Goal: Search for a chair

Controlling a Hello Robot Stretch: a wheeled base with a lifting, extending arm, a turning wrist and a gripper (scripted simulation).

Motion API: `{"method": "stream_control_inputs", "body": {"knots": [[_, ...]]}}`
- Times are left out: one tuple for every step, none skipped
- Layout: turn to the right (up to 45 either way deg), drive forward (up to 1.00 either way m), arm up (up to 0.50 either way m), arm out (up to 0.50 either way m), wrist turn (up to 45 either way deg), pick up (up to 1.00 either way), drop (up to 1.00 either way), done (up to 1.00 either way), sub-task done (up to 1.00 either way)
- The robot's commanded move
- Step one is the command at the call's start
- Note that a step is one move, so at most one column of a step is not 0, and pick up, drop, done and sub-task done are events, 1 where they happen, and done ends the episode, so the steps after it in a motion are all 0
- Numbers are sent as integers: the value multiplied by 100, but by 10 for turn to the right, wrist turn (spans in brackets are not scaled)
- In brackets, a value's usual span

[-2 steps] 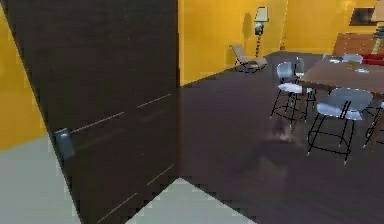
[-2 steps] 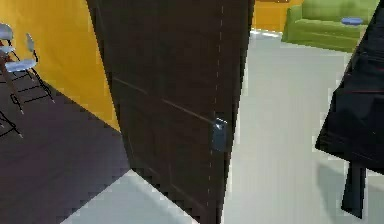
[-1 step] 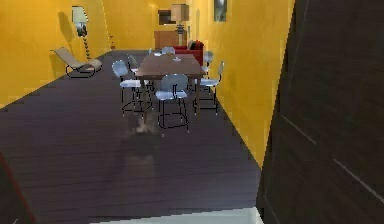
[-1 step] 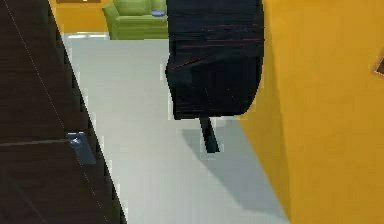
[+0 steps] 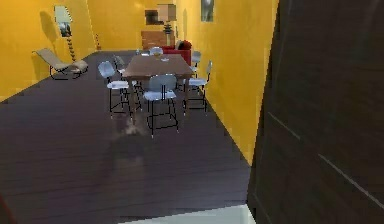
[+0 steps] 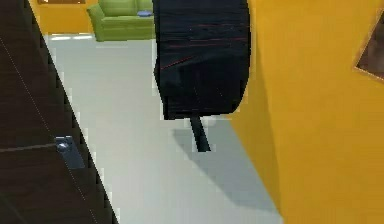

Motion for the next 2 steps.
{"method": "stream_control_inputs", "body": {"knots": [[0,100,0,0,0,0,0,0,0],[0,60,0,0,0,0,0,0,0]]}}
